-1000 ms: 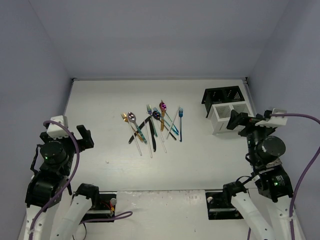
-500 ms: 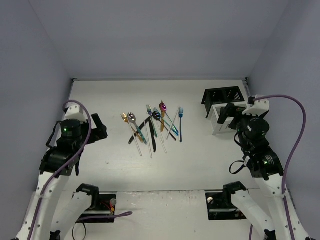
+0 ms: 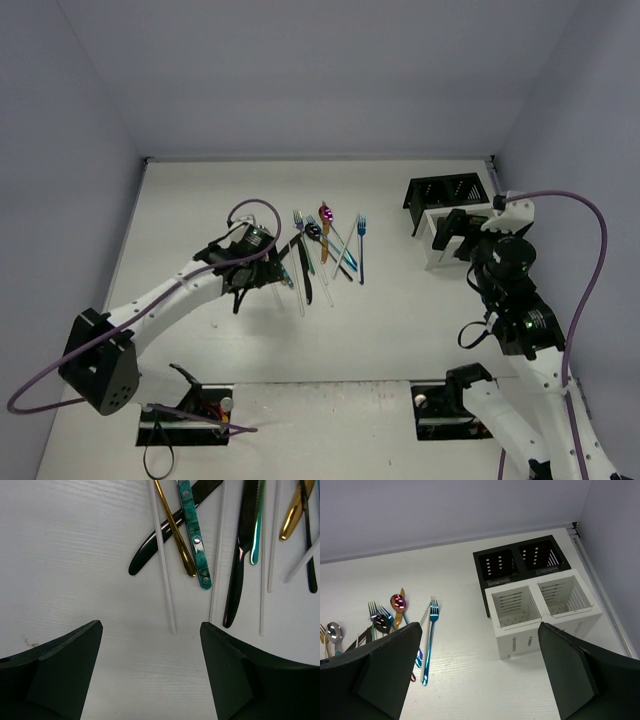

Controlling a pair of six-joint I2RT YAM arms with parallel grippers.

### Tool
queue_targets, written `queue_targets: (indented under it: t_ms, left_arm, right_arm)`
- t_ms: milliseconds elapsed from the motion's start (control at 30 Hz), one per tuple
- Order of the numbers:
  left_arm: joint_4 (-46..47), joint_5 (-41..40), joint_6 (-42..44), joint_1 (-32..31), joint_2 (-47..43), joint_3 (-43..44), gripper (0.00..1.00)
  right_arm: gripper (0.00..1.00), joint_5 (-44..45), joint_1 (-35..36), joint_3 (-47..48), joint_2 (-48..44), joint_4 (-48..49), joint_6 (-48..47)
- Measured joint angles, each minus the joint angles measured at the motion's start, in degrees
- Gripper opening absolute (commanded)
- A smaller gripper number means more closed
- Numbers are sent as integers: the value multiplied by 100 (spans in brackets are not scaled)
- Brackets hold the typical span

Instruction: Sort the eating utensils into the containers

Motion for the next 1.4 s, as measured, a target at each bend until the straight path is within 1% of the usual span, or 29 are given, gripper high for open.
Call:
queue_targets:
  t_ms: [67,200,400,533,633,667,767,800,900,1000,1133,1233,1300,1400]
  left_arm:
    - [40,-57,-183,-23,381,71,66]
    - [210,-93,-411,-25,882,112,63]
    - [384,-36,-599,-35,1440,292,52]
    - [532,31,-695,-58,1856,390,49]
    - [566,83,-740,-67,2067,392,44]
    - [579,100,-748,-69,2133,392,42]
    - [613,142,-810,-69,2238,419,29]
    - [647,153,-832,-69,2245,420,24]
    - [672,164,-879,-69,2262,422,7]
    - [698,169,-954,-69,2250,398,1]
    - [696,160,-987,-73,2064,218,0]
    - [512,120,-890,-73,1721,107,0]
    - [385,27,-689,-86,1358,105,0]
    - [308,-169,-244,-175,577,114,0]
  right_arm:
    - [100,0,0,-42,-57,0,0]
    - [100,0,0,-140,-194,0,2]
    - [100,0,0,-195,-254,-15,2]
    - [100,0,0,-228,-286,-24,0]
    - [100,0,0,-260,-318,-23,1]
    - [100,0,0,-271,-334,-27,0]
    - [100,0,0,-284,-371,-26,1]
    - [100,0,0,-288,-382,-25,0]
    - [100,0,0,-304,-412,-23,1]
    - [100,-7,0,-318,-425,-27,1]
    - [100,-103,0,-317,-426,-26,0]
    - [100,-385,0,-307,-387,-28,-3]
    - [100,-724,0,-259,-279,-37,3]
    - [100,-1219,0,-15,101,-59,120]
